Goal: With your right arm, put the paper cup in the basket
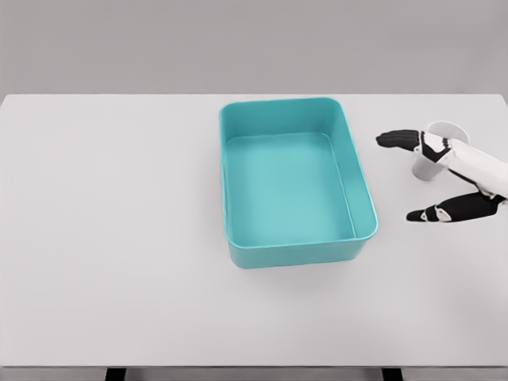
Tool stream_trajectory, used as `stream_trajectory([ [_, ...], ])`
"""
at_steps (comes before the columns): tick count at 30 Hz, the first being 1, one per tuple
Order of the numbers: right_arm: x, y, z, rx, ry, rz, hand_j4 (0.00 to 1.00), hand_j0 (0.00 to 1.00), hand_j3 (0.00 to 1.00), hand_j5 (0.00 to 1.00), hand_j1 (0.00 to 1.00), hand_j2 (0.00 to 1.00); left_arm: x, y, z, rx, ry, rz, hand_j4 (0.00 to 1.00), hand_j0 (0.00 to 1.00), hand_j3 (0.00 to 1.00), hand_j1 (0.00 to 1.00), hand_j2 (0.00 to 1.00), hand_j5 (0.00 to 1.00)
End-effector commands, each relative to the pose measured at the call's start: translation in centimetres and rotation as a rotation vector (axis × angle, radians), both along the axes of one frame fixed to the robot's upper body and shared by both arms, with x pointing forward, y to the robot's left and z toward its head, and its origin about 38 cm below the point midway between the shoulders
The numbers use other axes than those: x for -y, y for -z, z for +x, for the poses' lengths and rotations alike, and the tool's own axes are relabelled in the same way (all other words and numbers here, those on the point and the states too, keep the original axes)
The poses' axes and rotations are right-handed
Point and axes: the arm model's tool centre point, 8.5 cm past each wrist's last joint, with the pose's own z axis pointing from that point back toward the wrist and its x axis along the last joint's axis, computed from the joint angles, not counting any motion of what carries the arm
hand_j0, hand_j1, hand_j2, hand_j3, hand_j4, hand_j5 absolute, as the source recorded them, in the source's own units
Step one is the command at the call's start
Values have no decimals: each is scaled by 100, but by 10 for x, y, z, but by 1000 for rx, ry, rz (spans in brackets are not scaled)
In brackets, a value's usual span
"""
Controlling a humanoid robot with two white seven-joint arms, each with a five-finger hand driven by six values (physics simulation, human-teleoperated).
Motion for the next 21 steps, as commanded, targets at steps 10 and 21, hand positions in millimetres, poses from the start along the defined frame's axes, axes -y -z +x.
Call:
stream_trajectory([
  [10, 62, 4, 45, -304, 323, 287, 100, 100, 100, 100, 100, 100, 0, 0, 0, -1, 0, 0, 100, 100, 100, 100, 100, 100],
  [21, 118, 52, 72, -464, 543, 390, 100, 100, 100, 100, 100, 100, 0, 0, 0, 1, 0, -1, 100, 100, 100, 100, 100, 100],
])
